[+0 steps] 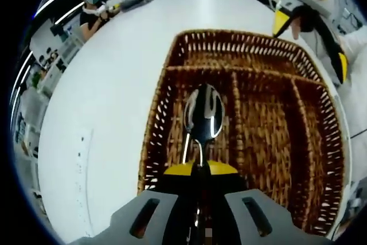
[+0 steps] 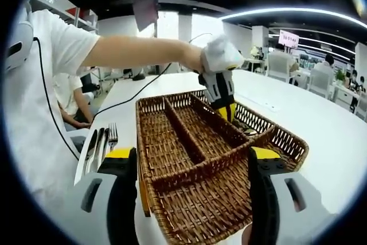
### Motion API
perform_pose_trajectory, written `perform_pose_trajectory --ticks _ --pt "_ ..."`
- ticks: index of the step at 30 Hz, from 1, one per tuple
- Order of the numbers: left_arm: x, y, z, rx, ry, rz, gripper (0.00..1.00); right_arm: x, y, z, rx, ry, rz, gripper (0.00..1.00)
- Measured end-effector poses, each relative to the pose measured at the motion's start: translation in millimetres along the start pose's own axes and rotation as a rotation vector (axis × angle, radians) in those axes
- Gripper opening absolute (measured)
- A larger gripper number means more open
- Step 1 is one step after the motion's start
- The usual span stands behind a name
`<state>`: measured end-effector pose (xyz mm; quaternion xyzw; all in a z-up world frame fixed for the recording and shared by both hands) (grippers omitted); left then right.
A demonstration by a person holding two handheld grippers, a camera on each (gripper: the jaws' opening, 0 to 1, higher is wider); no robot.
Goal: Arrange the knives, forks, and spoons in their matching storage slots by inserting each utensil handle-first until every utensil is classified and aligned in the correct compartment
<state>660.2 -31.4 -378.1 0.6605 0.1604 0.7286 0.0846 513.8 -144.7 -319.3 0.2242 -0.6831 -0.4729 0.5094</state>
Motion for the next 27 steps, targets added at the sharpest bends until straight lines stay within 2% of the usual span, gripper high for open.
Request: perform_pose_trajectory --ticks 9,19,26,27 --pt "10.5 1.3 7.1 0.000 0.039 0.003 0.13 -0.1 1.9 -1.1 0.003 0.001 0.000 0.82" --pt "16.5 6.7 18.8 0.014 0.087 -0.026 0.12 0.8 5.3 -1.8 0.007 0.002 -0.009 0.82" --pt "9.2 8.8 20.9 -0.010 0.120 -0.018 0.10 1.4 5.5 -3.4 0.007 0.001 -0.010 0.82" --pt "6.7 7.9 21.8 -0.021 0.134 -0.003 0.10 1.2 5.3 -3.3 0.007 0.002 -0.010 0.82"
Point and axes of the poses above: the point that each gripper's makers call its tool centre point, and the gripper's own axes: x roughly backward along the fingers, z roughly to its left, y roughly out of its top, the point moved 2 cm from there along x, roughly backward along the fingers, and after that the axes turned 8 degrees about z, right-handed, at the moved point
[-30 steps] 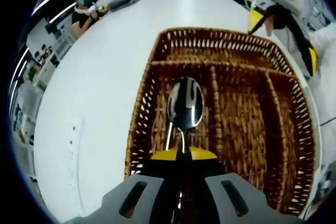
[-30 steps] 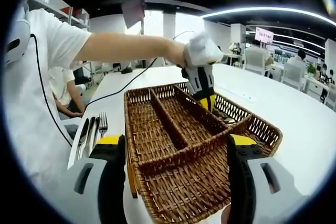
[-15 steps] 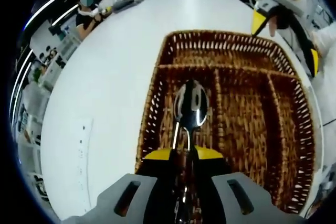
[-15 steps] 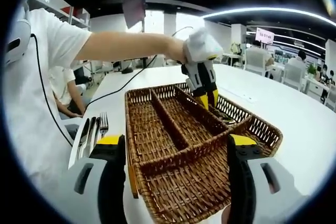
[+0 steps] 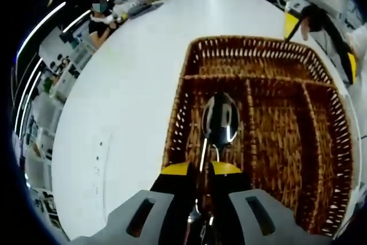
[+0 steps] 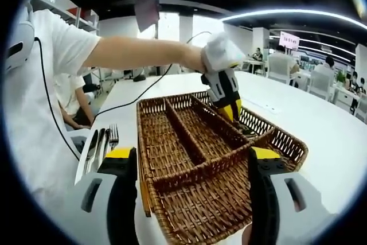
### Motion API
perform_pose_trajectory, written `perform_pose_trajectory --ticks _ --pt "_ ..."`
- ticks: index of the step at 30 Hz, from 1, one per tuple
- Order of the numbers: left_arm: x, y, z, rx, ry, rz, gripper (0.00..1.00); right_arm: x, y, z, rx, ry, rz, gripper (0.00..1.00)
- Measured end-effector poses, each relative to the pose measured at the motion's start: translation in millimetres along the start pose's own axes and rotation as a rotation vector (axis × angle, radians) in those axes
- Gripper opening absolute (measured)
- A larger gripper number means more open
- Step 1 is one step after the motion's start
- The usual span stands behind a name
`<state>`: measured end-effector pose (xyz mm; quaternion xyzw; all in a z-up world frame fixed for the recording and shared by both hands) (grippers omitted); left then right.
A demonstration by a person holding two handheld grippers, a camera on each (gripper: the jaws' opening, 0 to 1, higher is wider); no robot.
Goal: Arrange the knives, forks, and spoons in their matching storage slots by inserting each utensil handle-first until every utensil is classified and aligned in the correct compartment
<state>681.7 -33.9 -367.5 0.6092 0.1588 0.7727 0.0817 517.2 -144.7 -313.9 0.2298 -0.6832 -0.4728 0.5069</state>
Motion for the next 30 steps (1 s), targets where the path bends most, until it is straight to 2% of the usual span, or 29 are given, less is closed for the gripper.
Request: perform_pose_trajectory --ticks 8,13,18,25,28,30 --pt "-9.5 -3.5 1.2 -0.036 0.034 0.049 0.09 -0.1 -1.9 -0.2 0.003 -0.001 0.007 0.82" --pt "-9.7 -2.3 -2.9 -0.023 0.009 0.045 0.04 -0.2 -3.2 0.0 0.001 -0.001 0.007 0.82" --pt "-9.3 -2.6 -4.7 -0.013 0.001 0.043 0.04 -2.0 -5.0 2.5 0.001 0.003 0.011 0.82" --pt "-6.9 -3.2 -7.2 -0.012 -0.007 0.035 0.03 -2.0 -6.2 4.2 0.000 0.005 0.011 0.82" --pt "-5.8 -3.7 -2.9 -0.006 0.019 0.034 0.02 -2.0 -6.1 4.7 0.002 0.005 0.013 0.81" --pt "-6.2 -5.4 -3.7 0.014 0.006 0.032 0.02 -2.4 -6.2 4.9 0.003 0.006 0.014 0.81"
Point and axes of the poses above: the point that each gripper's makers call its tool centre point, and the gripper's own axes: x roughly backward along the fingers, z roughly to its left, y roughly out of its top, the point moved 2 cm from there along x, roughly backward along the fingers, and after that the axes turned 8 degrees about z, right-handed, at the moved point
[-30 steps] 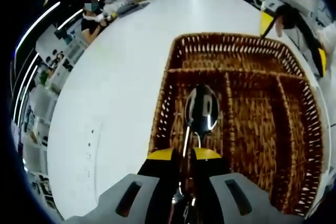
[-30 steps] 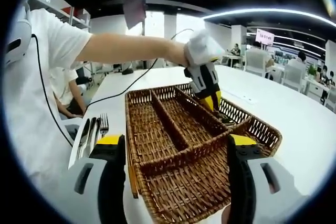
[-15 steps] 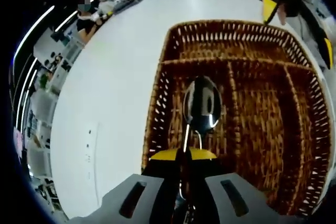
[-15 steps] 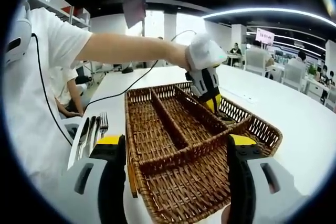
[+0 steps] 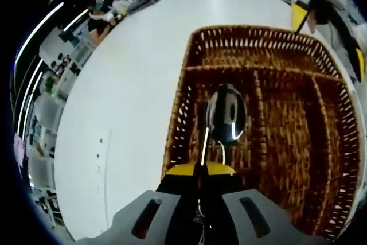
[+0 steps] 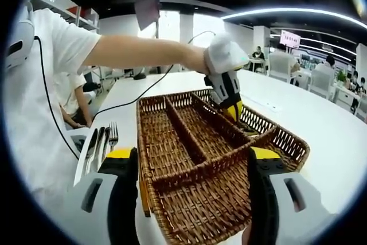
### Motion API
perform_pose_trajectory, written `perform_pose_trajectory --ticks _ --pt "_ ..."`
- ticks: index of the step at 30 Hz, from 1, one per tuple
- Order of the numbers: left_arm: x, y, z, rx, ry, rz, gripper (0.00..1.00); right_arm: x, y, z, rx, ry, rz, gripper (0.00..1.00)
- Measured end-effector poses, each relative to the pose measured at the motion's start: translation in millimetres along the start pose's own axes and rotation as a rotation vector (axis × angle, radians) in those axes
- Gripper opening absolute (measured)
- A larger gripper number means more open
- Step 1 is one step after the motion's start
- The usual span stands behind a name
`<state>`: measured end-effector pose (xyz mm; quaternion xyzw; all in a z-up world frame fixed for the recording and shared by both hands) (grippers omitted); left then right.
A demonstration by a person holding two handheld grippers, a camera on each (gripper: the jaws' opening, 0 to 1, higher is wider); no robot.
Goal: Arrange the knives, forks, and spoons in their matching storage slots by inserting each utensil handle-first until every utensil is classified and aligned in the correct compartment
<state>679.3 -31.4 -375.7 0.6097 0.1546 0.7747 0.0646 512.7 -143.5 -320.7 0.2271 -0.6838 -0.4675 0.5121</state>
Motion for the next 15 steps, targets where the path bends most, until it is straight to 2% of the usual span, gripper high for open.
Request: perform_pose_trajectory --ticks 15 --pt "0.1 -5.9 4.1 0.018 0.014 0.004 0.02 -3.1 1.0 -1.0 0.002 0.007 0.005 0.81"
Point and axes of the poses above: the point that each gripper's makers call its tool centre point, and the gripper's own axes: x roughly backward along the fingers, z roughly to its left, y roughly out of its top, the point moved 2 cm from there along x, roughly backward along the fingers, and after that the axes turned 8 degrees about z, right-handed, at the moved point
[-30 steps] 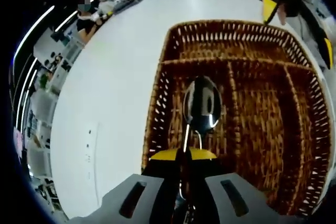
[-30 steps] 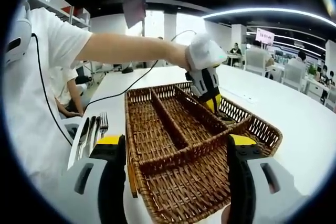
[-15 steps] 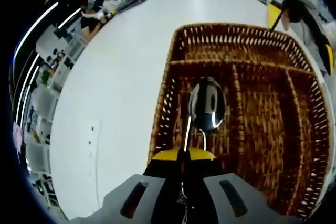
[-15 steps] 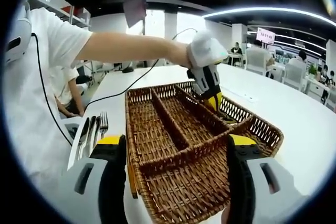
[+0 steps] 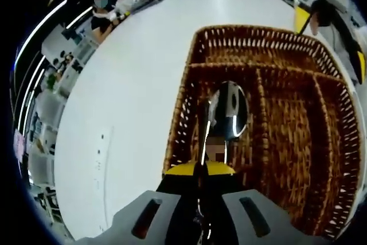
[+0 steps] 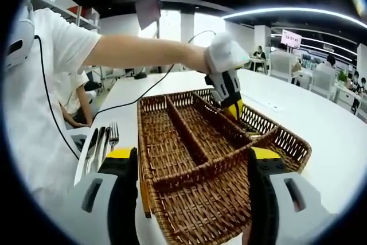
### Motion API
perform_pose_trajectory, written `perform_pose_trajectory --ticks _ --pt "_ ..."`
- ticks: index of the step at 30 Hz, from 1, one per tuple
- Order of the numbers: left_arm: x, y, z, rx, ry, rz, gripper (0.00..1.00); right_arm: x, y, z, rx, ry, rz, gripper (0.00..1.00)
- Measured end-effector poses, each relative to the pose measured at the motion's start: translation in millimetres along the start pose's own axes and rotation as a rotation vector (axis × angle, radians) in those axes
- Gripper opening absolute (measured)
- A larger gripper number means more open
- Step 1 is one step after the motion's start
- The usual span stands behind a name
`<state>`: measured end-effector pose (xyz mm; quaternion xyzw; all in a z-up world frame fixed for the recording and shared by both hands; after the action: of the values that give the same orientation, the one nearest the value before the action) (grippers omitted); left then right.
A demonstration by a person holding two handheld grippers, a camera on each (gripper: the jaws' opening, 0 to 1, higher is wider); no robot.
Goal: Arrange the knives, forks, and spoons in their matching storage slots by inserting each utensil handle-first until every utensil is classified and aligned in the correct compartment
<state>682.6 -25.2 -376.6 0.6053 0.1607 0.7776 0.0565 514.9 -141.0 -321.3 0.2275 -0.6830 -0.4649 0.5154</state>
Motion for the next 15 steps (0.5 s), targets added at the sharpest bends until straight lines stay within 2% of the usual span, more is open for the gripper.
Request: perform_pose_trajectory --ticks 15 --pt "0.6 -1.8 4.4 0.001 0.025 0.016 0.03 -0.6 1.3 -0.5 -0.001 0.002 -0.001 0.81"
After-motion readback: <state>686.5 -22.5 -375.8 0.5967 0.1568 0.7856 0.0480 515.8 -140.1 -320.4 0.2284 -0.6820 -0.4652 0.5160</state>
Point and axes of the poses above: the point that each gripper's makers call its tool centre point, and the gripper's own axes: x roughly backward along the fingers, z roughly to its left, y roughly out of its top, the point moved 2 cm from there along x, roughly backward along the fingers, and after that the axes turned 8 degrees about z, right-handed, at the moved point
